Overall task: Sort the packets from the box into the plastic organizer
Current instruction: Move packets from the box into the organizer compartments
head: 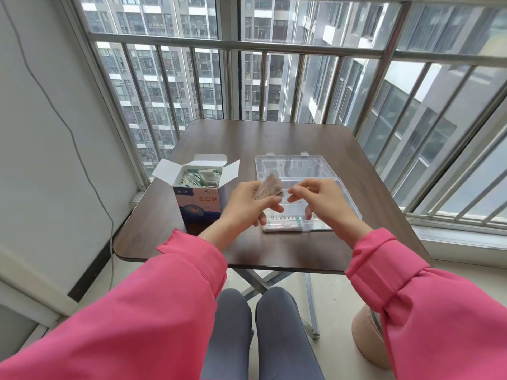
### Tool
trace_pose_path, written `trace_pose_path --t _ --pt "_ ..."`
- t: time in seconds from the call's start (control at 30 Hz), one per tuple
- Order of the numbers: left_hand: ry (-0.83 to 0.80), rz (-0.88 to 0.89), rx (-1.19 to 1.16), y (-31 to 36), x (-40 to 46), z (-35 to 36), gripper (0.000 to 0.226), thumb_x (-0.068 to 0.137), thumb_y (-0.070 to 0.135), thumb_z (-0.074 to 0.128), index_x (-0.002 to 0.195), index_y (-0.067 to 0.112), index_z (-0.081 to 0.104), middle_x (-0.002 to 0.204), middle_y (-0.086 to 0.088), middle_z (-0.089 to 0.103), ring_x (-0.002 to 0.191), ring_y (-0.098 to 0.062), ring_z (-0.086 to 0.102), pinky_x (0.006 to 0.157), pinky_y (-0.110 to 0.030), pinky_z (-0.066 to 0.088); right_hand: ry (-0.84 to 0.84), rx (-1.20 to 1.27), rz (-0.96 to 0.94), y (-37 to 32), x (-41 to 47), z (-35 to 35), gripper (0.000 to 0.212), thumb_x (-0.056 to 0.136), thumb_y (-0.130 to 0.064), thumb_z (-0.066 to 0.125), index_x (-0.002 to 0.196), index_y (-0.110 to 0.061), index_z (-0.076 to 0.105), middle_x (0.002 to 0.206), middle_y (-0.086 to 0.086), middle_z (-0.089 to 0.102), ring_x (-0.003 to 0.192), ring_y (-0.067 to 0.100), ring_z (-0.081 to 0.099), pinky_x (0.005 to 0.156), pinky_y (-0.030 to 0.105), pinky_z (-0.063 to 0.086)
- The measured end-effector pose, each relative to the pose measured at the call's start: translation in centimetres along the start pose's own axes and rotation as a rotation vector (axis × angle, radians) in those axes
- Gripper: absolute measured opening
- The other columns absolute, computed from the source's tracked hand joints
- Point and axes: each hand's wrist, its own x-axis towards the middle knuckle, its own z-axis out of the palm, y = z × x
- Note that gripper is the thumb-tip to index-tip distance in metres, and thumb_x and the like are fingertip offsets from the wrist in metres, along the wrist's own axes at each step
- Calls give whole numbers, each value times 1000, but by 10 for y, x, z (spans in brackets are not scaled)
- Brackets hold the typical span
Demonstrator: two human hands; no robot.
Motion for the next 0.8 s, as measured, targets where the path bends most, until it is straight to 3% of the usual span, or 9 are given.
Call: trace_pose_path --t 0.13,0.23,0.37,0.47,0.57,0.63,0.8 --pt "-100 12 -62 8 -4 7 10 85 17 68 87 12 61 79 -11 72 36 -11 45 36 -16 30 -81 142 4 -11 -11 -4 19 84 -19 69 68 -12 61 69 7 66 36 5 45 37 10 29" --pt "-120 50 -38 11 -6 10 12 94 22 55 91 11 59 81 -11 70 36 -9 47 36 -15 29 -40 155 2 -10 -10 -5 19 81 -11 71 66 -9 60 62 6 61 36 2 46 37 10 30" --pt "103 92 182 3 -2 5 29 102 22 37 78 10 48 69 -6 55 32 -3 45 40 -19 34 77 127 20 0 -4 -7 15 79 -3 71 71 -11 62 64 6 64 34 0 47 40 13 36" --pt "244 100 272 -4 1 0 29 101 25 36 78 14 51 79 4 65 37 -10 48 51 -25 46 113 28 70 13 -1 -6 15 79 -3 69 71 -12 62 66 8 65 36 -1 49 41 14 38" --pt "295 91 342 -10 6 0 32 100 32 35 72 24 49 89 7 70 45 -14 52 68 -37 52 108 -116 113 26 4 1 20 78 -12 72 64 -23 62 65 0 69 59 15 62 56 29 51" --pt "265 68 364 -11 7 3 31 100 32 35 74 23 49 91 7 71 44 -11 51 67 -38 53 106 -235 131 29 5 6 16 75 -22 74 64 -24 63 66 -6 69 77 19 66 73 39 54" --pt "141 34 430 -8 6 7 28 101 28 33 81 20 51 90 6 70 39 -12 50 56 -28 46 83 -447 120 21 3 13 9 74 -29 72 79 -22 70 86 1 70 93 23 63 76 34 50"
